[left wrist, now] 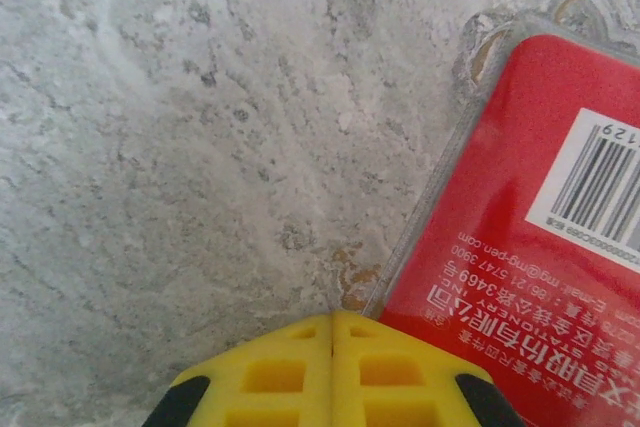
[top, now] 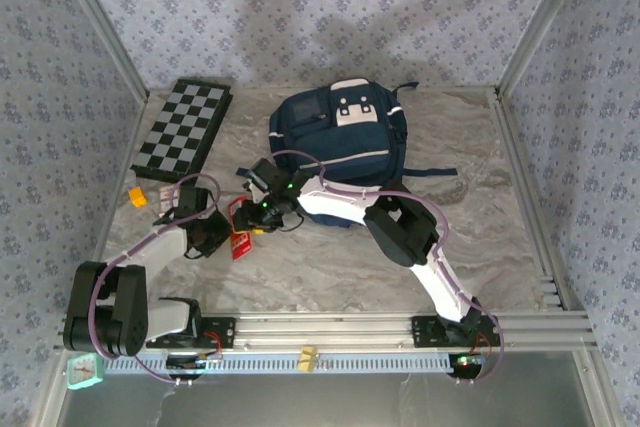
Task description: Pack the student bag
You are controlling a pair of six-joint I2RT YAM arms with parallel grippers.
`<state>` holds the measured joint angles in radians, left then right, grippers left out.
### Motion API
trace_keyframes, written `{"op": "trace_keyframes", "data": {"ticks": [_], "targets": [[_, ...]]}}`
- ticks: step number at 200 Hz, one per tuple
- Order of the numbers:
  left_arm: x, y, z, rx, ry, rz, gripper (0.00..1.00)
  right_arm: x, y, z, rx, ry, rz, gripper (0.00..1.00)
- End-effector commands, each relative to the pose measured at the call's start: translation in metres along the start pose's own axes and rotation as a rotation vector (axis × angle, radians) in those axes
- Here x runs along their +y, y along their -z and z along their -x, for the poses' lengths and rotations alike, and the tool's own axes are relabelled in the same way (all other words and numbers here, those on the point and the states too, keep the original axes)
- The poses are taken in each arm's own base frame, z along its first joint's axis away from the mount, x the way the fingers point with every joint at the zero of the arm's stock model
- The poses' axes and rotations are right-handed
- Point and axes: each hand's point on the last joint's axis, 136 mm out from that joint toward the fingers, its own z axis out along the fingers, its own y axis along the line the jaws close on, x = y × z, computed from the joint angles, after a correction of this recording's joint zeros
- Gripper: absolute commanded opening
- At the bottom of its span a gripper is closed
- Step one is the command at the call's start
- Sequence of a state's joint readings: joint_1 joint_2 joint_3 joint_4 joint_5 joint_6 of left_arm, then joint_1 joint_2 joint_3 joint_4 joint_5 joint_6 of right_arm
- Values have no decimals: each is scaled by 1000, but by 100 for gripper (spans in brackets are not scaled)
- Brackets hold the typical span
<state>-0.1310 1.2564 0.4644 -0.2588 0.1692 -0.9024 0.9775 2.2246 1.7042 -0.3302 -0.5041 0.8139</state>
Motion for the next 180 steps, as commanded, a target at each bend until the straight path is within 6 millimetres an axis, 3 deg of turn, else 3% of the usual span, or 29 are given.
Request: {"op": "trace_keyframes", "data": {"ticks": [1,46,72,129,155,180], "targets": [[-9,-8,-38,160,-30,-75,0,5,6,4,-12,29,-19,29],[-13,-3,-35,155,-44,-78,0,6,14,6,-30,44,-48,1],[-23,11,-28,122,-71,-96,4,20,36,8,-78,85,-45,0],[-66,78,-12,-44,-225,-163,27,35,137,21,-257,152,-40,0],[-102,112,-5,-148,-364,-233,38,22,192,20,-332,154,-76,0],[-147,134,-1,-235,-563,-285,52,-3,245,20,-406,93,-71,0]]}}
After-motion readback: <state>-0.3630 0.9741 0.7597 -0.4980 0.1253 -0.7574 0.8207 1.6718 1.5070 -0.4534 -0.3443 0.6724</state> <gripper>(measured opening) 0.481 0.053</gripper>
